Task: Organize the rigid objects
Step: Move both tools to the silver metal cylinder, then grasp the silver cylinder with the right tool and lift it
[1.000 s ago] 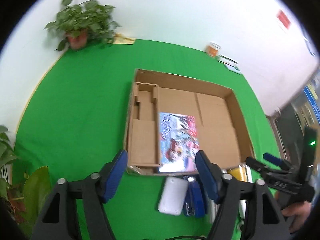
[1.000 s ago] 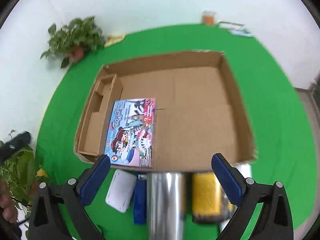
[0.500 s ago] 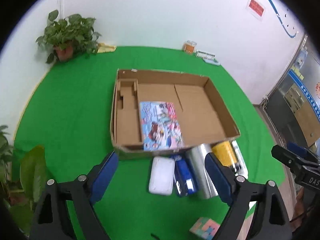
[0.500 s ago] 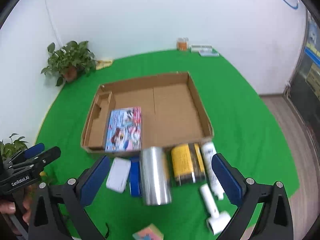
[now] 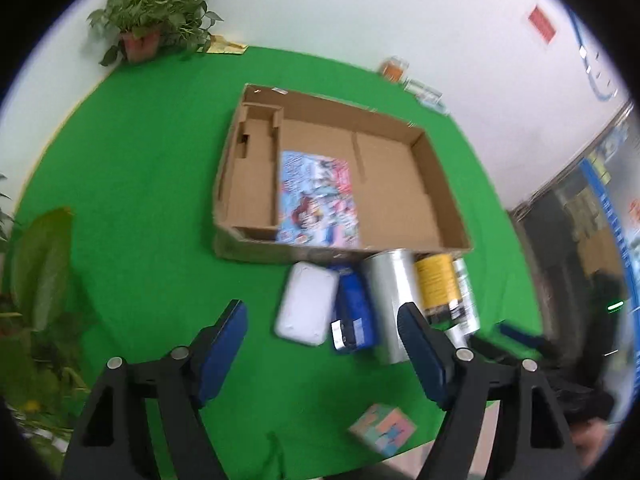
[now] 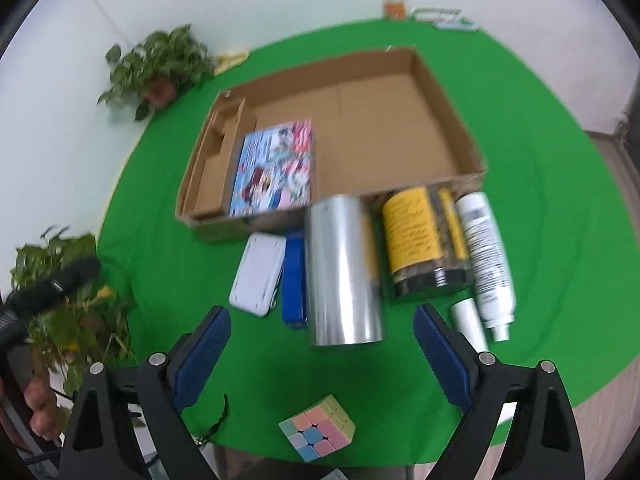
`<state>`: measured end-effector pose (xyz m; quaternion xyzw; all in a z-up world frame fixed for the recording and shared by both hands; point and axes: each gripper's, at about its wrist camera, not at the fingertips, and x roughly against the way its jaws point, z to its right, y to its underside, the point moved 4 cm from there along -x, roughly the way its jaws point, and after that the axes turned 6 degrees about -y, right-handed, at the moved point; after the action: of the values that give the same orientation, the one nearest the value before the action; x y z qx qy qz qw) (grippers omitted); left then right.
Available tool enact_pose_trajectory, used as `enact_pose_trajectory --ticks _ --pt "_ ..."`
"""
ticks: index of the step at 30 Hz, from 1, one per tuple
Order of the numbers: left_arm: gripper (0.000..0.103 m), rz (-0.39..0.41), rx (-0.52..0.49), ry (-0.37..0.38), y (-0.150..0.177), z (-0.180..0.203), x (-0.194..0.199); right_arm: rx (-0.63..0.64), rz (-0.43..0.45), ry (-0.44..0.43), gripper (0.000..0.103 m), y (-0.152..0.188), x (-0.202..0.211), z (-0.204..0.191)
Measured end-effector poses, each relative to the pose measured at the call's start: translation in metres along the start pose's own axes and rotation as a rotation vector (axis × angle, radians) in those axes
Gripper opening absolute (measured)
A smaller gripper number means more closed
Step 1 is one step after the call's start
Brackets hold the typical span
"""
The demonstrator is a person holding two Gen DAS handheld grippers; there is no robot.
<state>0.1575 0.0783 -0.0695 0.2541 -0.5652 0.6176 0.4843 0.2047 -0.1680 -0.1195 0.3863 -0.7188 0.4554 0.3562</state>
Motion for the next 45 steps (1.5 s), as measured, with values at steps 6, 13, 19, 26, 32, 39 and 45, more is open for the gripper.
enact_pose_trajectory --ticks 6,13,19,26,32,39,45 --pt "0.077 -0.1 -0.043 -0.037 0.006 0.021 -0.029 0.007 -0.132 -0.014 0.085 0.006 -0.078 0.02" --pt "0.077 -0.176 0.029 0.033 0.007 0.044 -0.058 0.019 -0.246 -0.029 0.069 0.008 -0.125 0.045" --pt "0.077 -0.336 0.025 0.143 0.026 0.079 -0.107 0.013 -0.326 -0.137 0.064 0.042 -0.111 0.063" --pt "0.075 -0.511 0.005 0.14 0.065 0.103 -0.165 -0.047 -0.354 -0.279 0.075 0.049 -0.104 0.09" --pt "0.076 -0.599 0.034 0.143 0.081 0.102 -0.197 -0.111 -0.417 -0.349 0.075 0.046 -0.127 0.097" --pt "0.077 -0.584 0.011 0.143 0.08 0.102 -0.199 -0.122 -0.428 -0.35 0.075 0.035 -0.133 0.09" --pt "0.077 -0.562 -0.018 0.161 0.073 0.107 -0.182 -0.116 -0.409 -0.322 0.074 0.031 -0.118 0.073"
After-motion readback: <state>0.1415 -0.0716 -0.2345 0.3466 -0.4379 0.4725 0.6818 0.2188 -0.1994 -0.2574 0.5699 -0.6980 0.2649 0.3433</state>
